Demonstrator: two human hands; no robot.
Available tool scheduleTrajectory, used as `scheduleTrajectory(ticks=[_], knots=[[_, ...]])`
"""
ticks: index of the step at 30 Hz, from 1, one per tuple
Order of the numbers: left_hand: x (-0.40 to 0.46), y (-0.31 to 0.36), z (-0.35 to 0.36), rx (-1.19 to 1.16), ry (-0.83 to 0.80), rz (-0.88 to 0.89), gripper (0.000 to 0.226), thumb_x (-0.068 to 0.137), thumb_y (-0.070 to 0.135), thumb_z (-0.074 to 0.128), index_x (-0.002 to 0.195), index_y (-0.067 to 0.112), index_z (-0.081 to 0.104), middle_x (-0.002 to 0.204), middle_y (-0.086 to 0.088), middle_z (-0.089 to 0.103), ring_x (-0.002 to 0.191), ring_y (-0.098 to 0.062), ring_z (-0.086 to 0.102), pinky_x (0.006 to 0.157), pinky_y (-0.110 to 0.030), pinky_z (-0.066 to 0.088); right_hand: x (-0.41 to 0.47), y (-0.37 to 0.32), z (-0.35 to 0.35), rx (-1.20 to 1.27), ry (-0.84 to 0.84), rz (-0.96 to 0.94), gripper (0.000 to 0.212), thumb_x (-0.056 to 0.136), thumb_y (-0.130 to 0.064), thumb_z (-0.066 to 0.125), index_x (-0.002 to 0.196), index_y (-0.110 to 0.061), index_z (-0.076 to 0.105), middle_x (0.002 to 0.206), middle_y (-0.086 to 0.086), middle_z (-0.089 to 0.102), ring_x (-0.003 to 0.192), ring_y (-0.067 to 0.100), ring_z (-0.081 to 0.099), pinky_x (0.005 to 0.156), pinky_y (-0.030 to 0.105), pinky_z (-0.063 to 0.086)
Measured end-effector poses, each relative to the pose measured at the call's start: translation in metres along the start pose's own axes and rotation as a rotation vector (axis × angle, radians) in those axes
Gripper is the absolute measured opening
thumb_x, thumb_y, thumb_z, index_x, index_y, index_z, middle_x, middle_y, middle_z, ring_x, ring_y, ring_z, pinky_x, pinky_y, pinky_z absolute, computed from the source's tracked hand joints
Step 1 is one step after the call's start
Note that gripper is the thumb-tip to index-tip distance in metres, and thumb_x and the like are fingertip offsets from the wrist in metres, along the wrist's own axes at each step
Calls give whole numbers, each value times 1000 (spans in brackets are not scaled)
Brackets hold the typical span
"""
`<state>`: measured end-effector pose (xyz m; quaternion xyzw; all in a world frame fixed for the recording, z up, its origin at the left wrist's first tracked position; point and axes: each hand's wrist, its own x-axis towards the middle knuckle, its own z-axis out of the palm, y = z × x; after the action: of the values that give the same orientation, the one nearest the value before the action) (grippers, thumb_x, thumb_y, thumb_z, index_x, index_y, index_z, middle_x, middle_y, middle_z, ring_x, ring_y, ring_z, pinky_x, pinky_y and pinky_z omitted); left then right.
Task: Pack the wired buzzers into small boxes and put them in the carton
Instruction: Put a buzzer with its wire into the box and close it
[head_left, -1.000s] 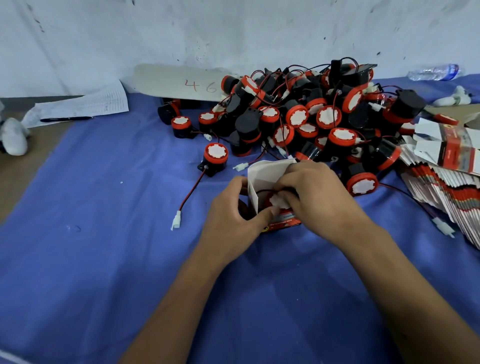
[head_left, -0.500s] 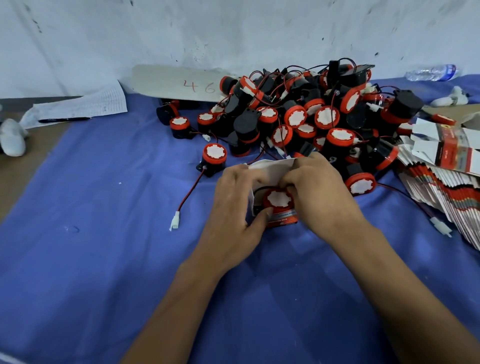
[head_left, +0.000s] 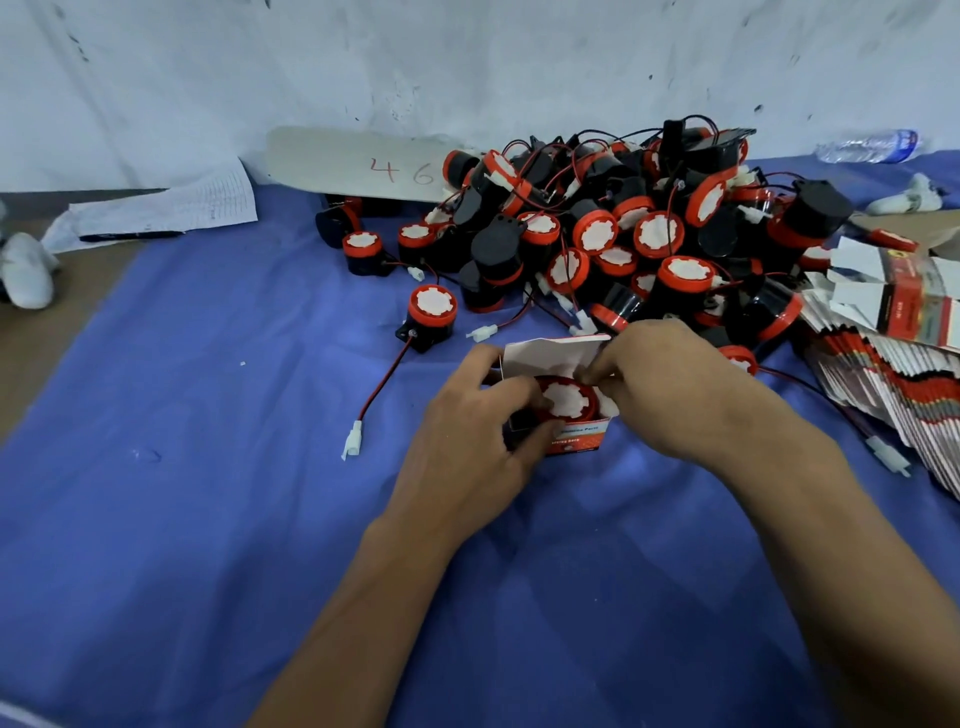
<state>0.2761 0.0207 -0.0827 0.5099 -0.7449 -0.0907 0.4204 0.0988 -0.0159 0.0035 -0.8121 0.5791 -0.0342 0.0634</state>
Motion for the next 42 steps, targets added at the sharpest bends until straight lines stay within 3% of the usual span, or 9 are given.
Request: scheduleTrajectory(ticks=[4, 6, 9, 14, 20, 25, 29, 34, 42], knots=[[-1, 3, 2, 10, 11, -8, 12, 89, 22, 78, 97, 17, 71, 117, 6, 55, 88, -4, 55, 75, -11, 44, 0, -4, 5, -77, -70, -60, 22, 92, -1, 50, 87, -18, 64, 87, 2, 54, 76, 20, 60, 69, 32, 53], [-1, 5, 3, 14, 17, -11, 13, 88, 22, 79, 95, 17, 70, 115, 6, 54, 86, -4, 54, 72, -12, 45, -1, -4, 2, -88, -151, -89, 27, 88, -2, 51, 74, -24, 48, 84, -1, 45, 81, 20, 56, 69, 31, 49], [-2, 6, 2, 6, 11, -35, 13, 90, 27, 78, 97, 19, 70, 117, 7, 54, 89, -6, 56, 74, -23, 52, 0, 4, -4, -57, -156, -105, 18, 90, -1, 53, 86, -16, 64, 87, 2, 57, 85, 22, 62, 76, 36, 56], [-2, 6, 2, 21, 5, -60, 16, 92, 32, 77, 98, 19, 70, 120, 5, 53, 92, -13, 60, 74, -35, 56, -3, 13, -14, 150, -16, -74, 15, 94, 2, 61, 86, -10, 66, 67, -2, 68, 50, 4, 67, 60, 28, 59], [-3, 9, 2, 16, -17, -64, 13, 94, 29, 75, 100, 19, 69, 125, 4, 51, 93, -13, 59, 75, -31, 55, 0, 0, -11, 37, -24, -101, 18, 96, -19, 69, 83, -9, 76, 81, 5, 72, 74, 20, 68, 74, 35, 59], [-3, 11, 2, 34, -22, -55, 20, 96, 30, 71, 112, 23, 63, 125, 7, 50, 92, -8, 56, 75, -18, 49, 4, -2, -9, 32, -44, -135, 21, 93, -24, 73, 82, -7, 75, 76, 7, 71, 70, 22, 69, 73, 39, 60], [-1, 11, 0, 48, -4, -44, 19, 93, 29, 76, 96, 18, 60, 119, 5, 55, 88, -13, 57, 69, -27, 51, 5, 4, -4, 220, -60, -132, 13, 88, -18, 78, 78, -13, 70, 52, -3, 64, 50, 10, 67, 58, 22, 54], [0, 12, -1, -26, -22, -73, 22, 84, 19, 84, 81, 15, 63, 122, 2, 58, 92, -17, 61, 73, -36, 54, 5, 20, -10, 400, -254, -124, 10, 92, -4, 71, 92, -15, 71, 66, 2, 75, 54, 16, 73, 53, 13, 52], [3, 13, -8, 178, -136, 16, 16, 93, 31, 74, 97, 17, 80, 151, -10, 52, 146, -27, 40, 100, -48, 51, 9, 10, 5, 364, -12, -211, 18, 93, -16, 73, 75, -15, 74, 49, -7, 63, 41, 8, 62, 49, 12, 46]])
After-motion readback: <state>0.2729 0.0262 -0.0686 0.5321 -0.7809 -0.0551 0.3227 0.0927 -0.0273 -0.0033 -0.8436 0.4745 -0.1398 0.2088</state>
